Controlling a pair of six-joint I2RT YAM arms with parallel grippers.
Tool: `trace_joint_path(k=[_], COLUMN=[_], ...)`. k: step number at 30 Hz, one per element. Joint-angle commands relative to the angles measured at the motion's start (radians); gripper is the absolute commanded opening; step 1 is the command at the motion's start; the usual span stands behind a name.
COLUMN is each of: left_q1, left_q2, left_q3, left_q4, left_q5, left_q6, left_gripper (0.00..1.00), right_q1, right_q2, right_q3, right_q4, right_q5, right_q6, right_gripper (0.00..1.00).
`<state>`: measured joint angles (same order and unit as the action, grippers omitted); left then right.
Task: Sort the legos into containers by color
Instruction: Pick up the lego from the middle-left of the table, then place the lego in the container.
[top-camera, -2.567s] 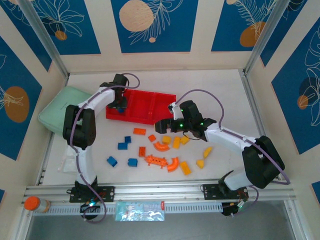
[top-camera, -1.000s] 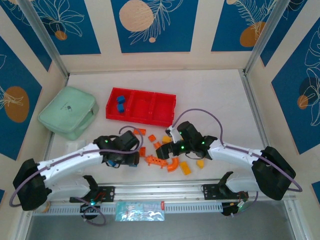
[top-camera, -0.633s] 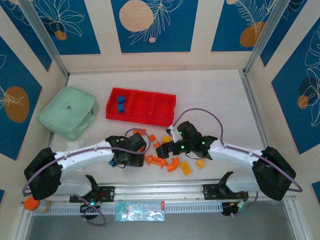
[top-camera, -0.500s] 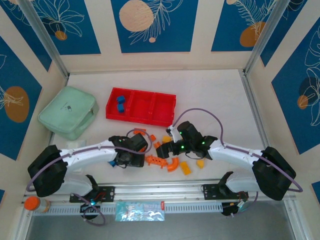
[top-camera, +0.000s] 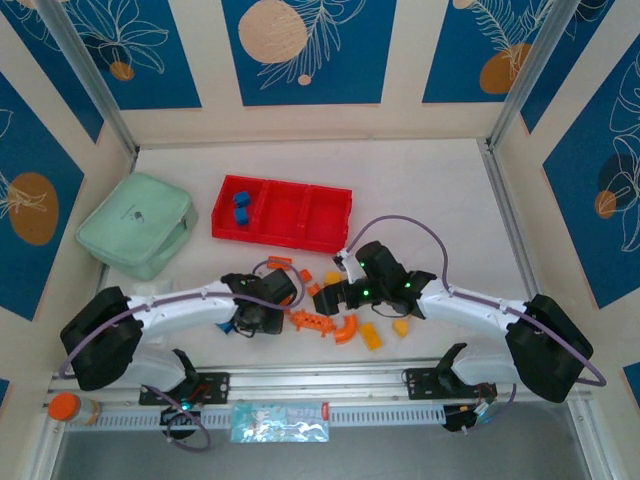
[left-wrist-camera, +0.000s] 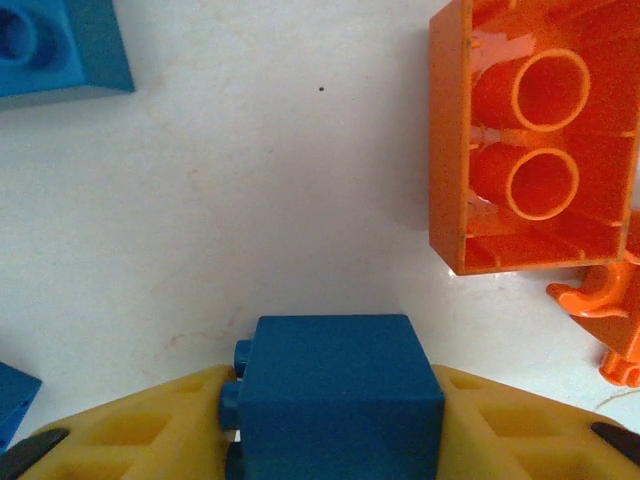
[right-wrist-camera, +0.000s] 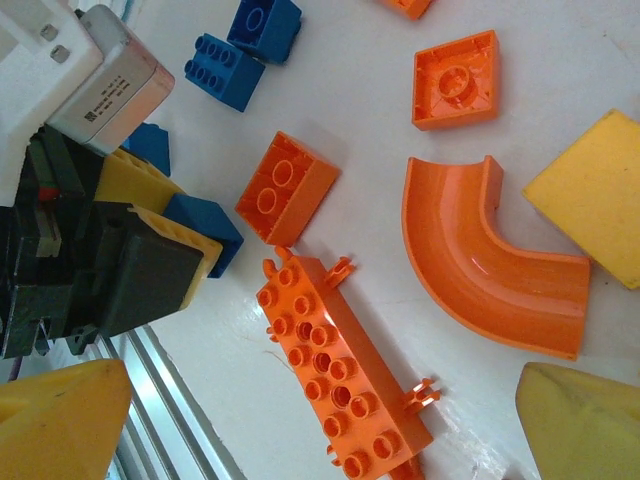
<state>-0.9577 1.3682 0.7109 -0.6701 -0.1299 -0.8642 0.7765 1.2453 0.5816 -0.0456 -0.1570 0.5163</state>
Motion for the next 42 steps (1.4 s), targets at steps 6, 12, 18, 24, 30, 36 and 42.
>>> trace_joint_path(k=[6,12,18,24,30,36,42], left_q1=[-0.006,0.033,0.173,0.369,0.498,0.586,0.647], left_q2=[-0.093,-0.185,-0.207,-0.138,0.028,0.229,0.446], left_q3=[0.006,0.091,0.232,0.392,0.569,0.73,0.908], left_q4=[-0.072,-0.195,-0.243,-0.226,-0.191,-0.135,-0.127], left_q5=[-0.059,-0.14,-0.166,-0.14,-0.118,-0.083,-0.062], left_q6=[-0.011,0.044,0.204,0.369,0.461,0.476,0.476], left_gripper=[0.43,0.41,0.4,0.39,0.39,0.38,0.38], right_q1=[-0.021,-0.032,-0.045,-0.075,-0.092,-0.115,-0.144], right_q2=[-0.029,-0.054,-0.047,-0.027,0.018,0.051,0.108], right_q3=[0.066,0.114,0.159,0.2,0.252,0.271,0.298], right_q4=[-0.048,-0.077,-0.074,-0.062,-0.082,-0.075,-0.028], right_q5=[-0.026,-0.041,-0.059,-0.064,-0.088,-0.085,-0.102], right_q6=[-0.019,-0.016,-0.006,0.026,-0.008,-0.01,-0.017], right_gripper=[0.99,0.99,0.99,0.99,0.99,0.99,0.99])
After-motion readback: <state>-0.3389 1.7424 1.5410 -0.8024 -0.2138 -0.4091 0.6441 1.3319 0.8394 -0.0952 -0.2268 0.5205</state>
